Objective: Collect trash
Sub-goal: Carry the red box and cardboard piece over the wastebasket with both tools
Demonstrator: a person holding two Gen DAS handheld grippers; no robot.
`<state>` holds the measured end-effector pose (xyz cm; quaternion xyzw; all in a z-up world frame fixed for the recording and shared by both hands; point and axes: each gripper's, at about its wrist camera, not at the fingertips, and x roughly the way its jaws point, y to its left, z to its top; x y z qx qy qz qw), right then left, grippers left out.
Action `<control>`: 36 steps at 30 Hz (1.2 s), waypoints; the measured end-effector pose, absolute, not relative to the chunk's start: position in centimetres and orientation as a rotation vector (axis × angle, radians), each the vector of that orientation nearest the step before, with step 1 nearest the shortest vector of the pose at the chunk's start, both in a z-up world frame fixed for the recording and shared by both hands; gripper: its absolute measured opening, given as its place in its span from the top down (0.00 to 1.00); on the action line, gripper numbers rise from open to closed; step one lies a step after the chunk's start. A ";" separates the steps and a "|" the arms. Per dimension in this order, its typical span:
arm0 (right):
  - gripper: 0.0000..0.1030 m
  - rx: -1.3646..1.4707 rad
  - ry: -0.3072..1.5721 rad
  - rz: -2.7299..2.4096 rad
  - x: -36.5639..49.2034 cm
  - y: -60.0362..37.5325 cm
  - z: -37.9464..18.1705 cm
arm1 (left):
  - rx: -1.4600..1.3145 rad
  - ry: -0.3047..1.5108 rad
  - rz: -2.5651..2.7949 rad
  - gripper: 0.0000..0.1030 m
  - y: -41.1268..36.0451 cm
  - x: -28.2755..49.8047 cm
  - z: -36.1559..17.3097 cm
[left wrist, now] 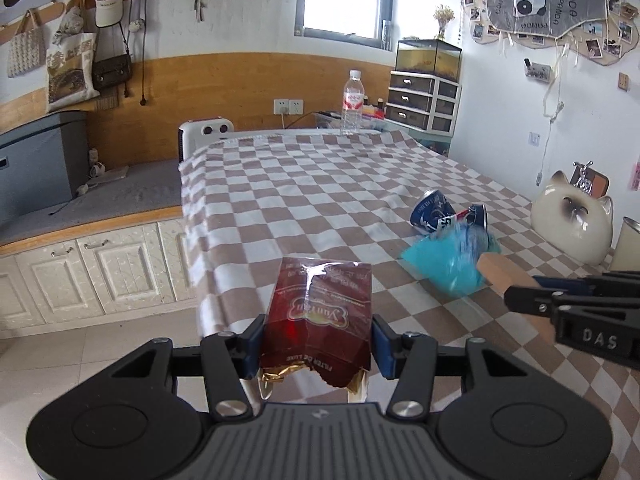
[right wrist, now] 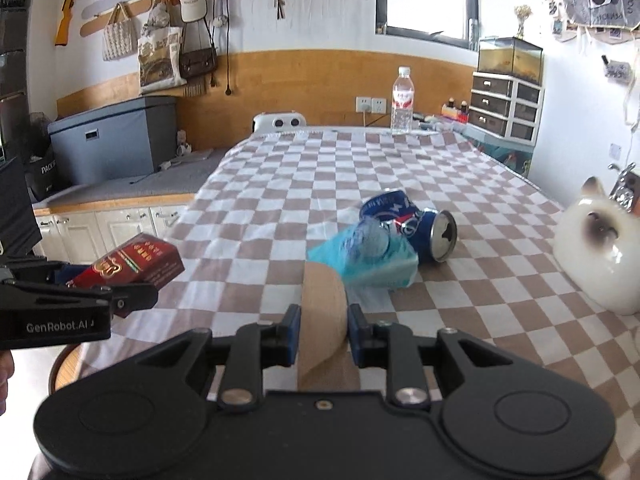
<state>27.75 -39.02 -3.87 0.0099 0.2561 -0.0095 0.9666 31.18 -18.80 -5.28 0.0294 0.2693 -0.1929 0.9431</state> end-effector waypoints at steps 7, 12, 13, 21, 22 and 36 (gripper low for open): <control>0.75 0.013 0.495 -0.017 25.8 -36.5 -2.6 | 0.040 0.526 -0.381 0.48 -16.0 29.4 -4.3; 0.75 0.014 0.481 -0.009 25.2 -34.5 -2.0 | 0.023 0.519 -0.357 0.48 -13.5 28.3 -4.0; 0.75 0.017 0.477 -0.005 25.1 -34.1 -1.8 | 0.019 0.517 -0.350 0.48 -12.9 28.2 -4.0; 0.75 -0.008 0.471 0.055 25.6 -29.5 -1.5 | -0.001 0.510 -0.280 0.48 -7.7 27.6 -3.7; 0.75 -0.011 0.474 0.066 25.8 -28.8 -1.5 | -0.005 0.510 -0.271 0.48 -7.0 27.6 -3.7; 0.75 -0.074 0.524 0.202 29.4 -18.8 -2.8 | -0.065 0.548 -0.154 0.48 2.9 28.7 -5.2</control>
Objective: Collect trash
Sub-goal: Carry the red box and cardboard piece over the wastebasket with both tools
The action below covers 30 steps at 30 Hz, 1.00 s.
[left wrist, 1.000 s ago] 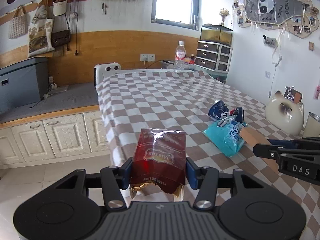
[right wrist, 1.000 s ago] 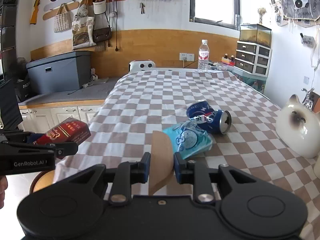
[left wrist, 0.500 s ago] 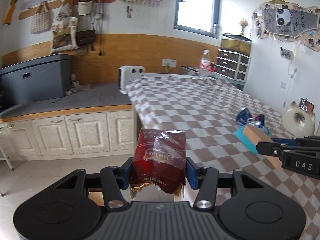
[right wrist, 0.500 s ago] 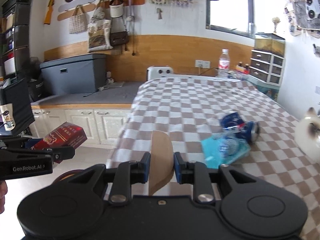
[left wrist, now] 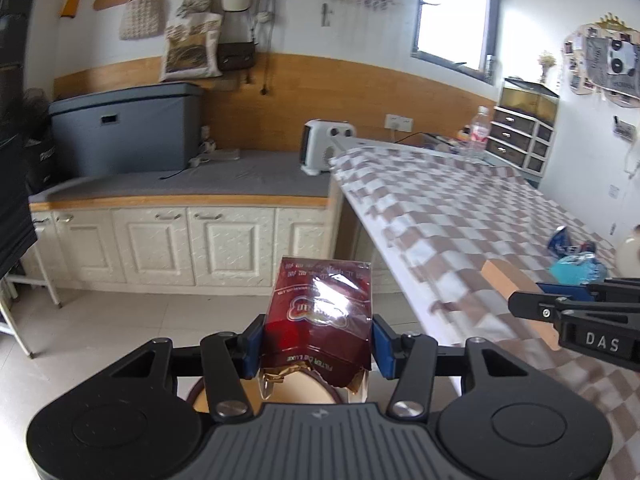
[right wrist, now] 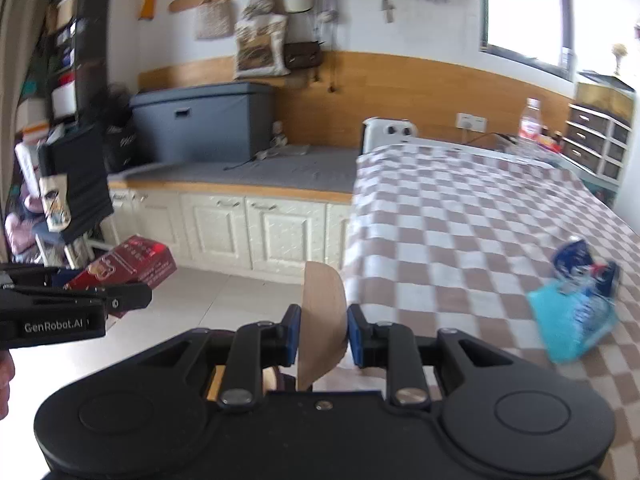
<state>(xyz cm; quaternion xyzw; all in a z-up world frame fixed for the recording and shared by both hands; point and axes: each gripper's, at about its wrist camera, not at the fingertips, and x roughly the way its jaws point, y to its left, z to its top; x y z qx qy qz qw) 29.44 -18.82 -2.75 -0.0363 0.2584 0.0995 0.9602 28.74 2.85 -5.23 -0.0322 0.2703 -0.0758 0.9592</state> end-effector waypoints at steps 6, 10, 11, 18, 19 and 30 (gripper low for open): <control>0.75 -0.095 0.584 0.286 32.1 -14.4 -4.3 | -0.100 0.587 -0.112 0.48 6.5 30.0 -6.9; 0.75 -0.133 0.639 0.314 34.2 -11.7 -5.9 | -0.126 0.631 -0.091 0.48 8.6 31.3 -8.7; 0.75 -0.141 0.649 0.318 34.6 -11.1 -6.2 | -0.133 0.644 -0.088 0.48 9.1 31.7 -9.2; 0.75 -0.148 0.748 0.340 38.5 -8.6 -9.0 | -0.178 0.753 -0.079 0.48 11.3 34.7 -13.0; 0.75 -0.146 0.767 0.339 39.1 -8.4 -9.5 | -0.187 0.773 -0.080 0.48 11.5 35.2 -13.7; 0.75 -0.202 1.012 0.391 44.0 -5.2 -16.1 | -0.253 0.995 -0.075 0.48 13.4 39.5 -22.0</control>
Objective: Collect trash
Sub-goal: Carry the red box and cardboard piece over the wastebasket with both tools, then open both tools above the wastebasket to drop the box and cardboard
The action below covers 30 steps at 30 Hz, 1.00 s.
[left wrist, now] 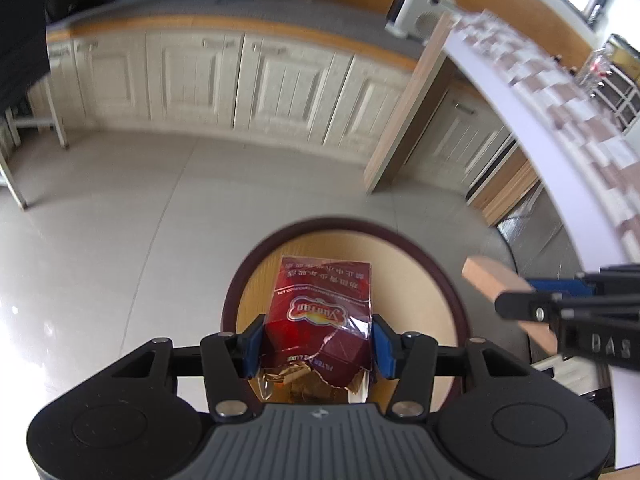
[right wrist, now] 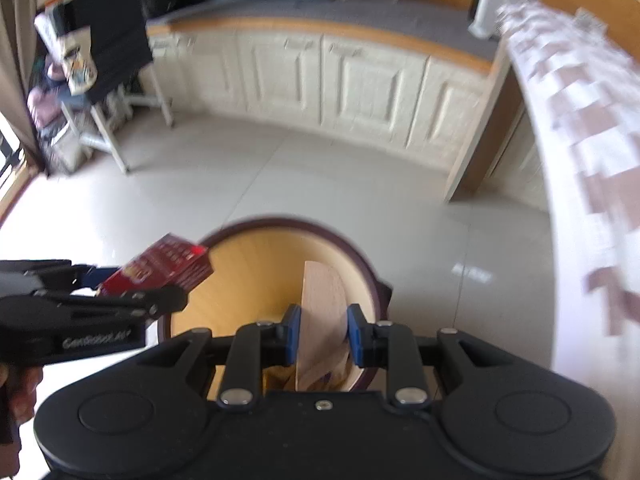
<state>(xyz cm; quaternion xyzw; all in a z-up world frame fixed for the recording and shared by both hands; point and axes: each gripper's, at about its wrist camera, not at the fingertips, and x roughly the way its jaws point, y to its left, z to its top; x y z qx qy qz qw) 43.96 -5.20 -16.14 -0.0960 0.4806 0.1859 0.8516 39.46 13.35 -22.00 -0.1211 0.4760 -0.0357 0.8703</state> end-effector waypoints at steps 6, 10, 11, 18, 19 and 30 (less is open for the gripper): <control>0.75 -0.250 1.164 0.455 44.8 -3.7 -19.9 | -0.291 1.101 -0.079 0.48 13.8 41.3 -25.5; 0.75 -0.244 1.224 0.476 45.3 -3.2 -21.3 | -0.331 1.151 -0.101 0.47 14.0 42.9 -26.9; 0.75 -0.246 1.233 0.478 45.4 -3.1 -21.5 | -0.343 1.158 -0.108 0.47 14.1 43.4 -27.2; 0.75 -0.262 1.243 0.494 45.4 -2.7 -22.4 | -0.290 1.142 -0.086 0.23 13.5 44.6 -27.8; 0.75 -0.260 1.241 0.499 45.7 -2.9 -22.6 | -0.271 1.146 -0.084 0.23 13.3 44.7 -27.9; 0.54 -0.281 1.239 0.523 45.7 -2.2 -23.1 | -0.261 1.155 -0.103 0.20 14.2 44.1 -27.8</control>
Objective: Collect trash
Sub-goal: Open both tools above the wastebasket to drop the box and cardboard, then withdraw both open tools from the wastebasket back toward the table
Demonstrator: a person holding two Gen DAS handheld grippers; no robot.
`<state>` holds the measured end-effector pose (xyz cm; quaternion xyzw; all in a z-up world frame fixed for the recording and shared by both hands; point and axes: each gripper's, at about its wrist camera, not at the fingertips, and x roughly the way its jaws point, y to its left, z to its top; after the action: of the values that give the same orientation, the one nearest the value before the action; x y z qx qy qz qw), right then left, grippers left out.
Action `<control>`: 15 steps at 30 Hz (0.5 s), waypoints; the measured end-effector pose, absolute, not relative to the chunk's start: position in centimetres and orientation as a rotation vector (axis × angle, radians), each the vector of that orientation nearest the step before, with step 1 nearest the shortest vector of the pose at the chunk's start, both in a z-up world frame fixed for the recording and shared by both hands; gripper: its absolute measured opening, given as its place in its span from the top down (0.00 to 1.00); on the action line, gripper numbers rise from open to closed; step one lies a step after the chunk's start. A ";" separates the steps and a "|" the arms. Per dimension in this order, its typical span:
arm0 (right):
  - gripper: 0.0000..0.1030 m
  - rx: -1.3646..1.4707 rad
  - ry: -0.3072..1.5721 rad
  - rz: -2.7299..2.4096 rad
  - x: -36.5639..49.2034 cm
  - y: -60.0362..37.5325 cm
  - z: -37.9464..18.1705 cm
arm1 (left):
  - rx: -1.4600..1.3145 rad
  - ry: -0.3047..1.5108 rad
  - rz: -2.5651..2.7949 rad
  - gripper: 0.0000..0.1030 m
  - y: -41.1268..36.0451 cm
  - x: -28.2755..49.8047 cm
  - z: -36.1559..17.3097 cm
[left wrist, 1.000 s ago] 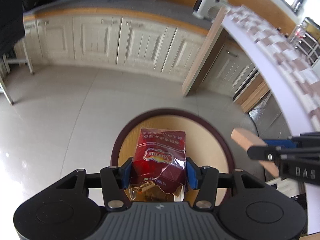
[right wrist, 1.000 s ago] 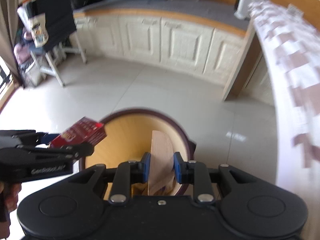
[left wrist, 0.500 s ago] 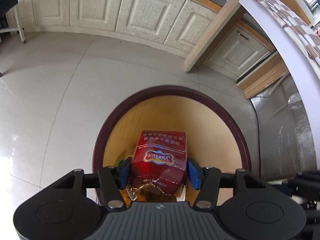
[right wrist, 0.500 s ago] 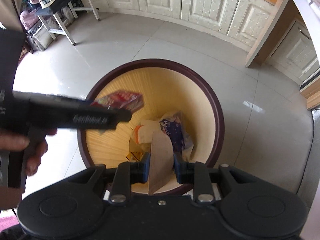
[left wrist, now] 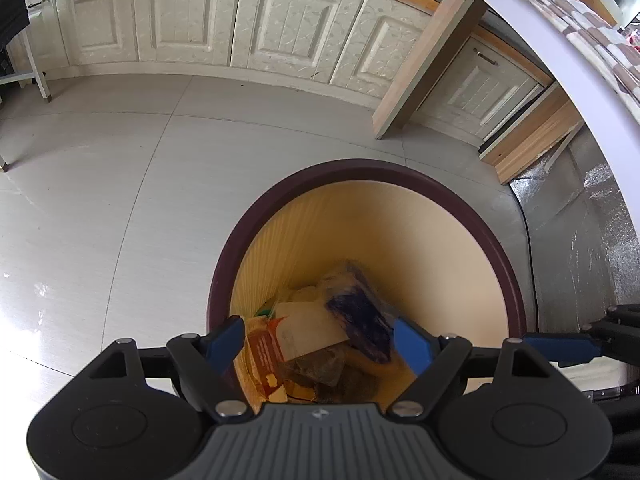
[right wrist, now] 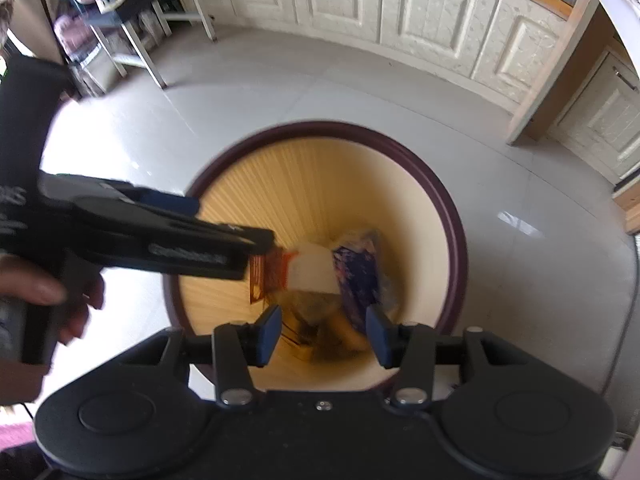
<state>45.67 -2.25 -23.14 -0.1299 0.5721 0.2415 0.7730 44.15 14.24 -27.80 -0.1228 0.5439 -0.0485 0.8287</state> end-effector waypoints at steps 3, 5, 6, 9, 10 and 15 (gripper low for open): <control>0.54 -0.301 1.276 0.487 46.0 -2.3 -23.6 | -0.247 1.152 -0.106 0.19 14.1 43.8 -27.6; 0.53 -0.308 1.281 0.472 45.9 -2.6 -23.6 | -0.241 1.150 -0.104 0.19 14.0 43.6 -27.4; 0.53 -0.306 1.279 0.468 45.9 -2.7 -23.5 | -0.238 1.149 -0.104 0.18 14.0 43.6 -27.3; 0.49 -0.281 1.265 0.458 45.7 -3.1 -23.0 | -0.237 1.151 -0.089 0.16 14.2 43.5 -27.0; 0.48 -0.272 1.259 0.453 45.7 -3.3 -22.9 | -0.235 1.151 -0.087 0.16 14.2 43.4 -26.8; 0.43 -0.241 1.241 0.416 45.6 -4.2 -22.2 | -0.214 1.136 -0.085 0.15 14.3 42.8 -25.5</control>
<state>45.64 -4.25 -22.19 -0.1116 0.5758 0.1928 0.7867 42.82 14.27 -25.54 -0.1011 0.5368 -0.0400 0.8367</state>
